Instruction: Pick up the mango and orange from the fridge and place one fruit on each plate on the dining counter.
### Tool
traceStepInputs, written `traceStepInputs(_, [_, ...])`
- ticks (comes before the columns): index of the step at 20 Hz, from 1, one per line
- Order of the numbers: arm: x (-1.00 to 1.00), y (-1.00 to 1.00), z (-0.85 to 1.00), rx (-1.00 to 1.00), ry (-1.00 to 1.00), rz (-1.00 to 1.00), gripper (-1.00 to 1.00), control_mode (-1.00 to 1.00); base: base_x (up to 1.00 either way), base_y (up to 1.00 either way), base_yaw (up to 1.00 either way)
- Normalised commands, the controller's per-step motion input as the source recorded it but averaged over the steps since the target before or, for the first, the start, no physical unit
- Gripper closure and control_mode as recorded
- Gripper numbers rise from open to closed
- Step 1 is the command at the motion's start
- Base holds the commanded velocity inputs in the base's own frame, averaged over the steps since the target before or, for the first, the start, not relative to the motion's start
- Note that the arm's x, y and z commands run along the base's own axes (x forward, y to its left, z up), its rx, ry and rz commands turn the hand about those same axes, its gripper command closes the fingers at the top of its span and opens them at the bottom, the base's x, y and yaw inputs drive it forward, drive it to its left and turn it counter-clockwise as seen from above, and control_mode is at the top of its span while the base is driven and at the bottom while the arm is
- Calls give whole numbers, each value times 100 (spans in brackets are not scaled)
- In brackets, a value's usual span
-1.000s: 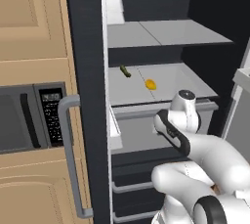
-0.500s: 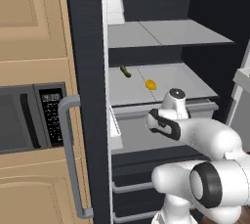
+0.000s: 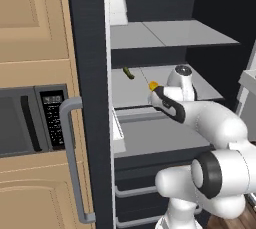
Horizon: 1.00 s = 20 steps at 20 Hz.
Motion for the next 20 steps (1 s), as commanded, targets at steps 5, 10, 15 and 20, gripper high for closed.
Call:
traceStepInputs(5, [68, -18, 5, 4, 0, -1, -100, -100, 0, 0, 0])
traceStepInputs(10, [57, 0, 6, 2, 0, 0, -100, -100, 0, 0, 0])
traceStepInputs(15, [46, -4, 17, 0, 0, 0, -100, -100, 0, 0, 0])
traceStepInputs(20, [33, 0, 0, 0, 0, 0, -100, -100, 0, 0, 0])
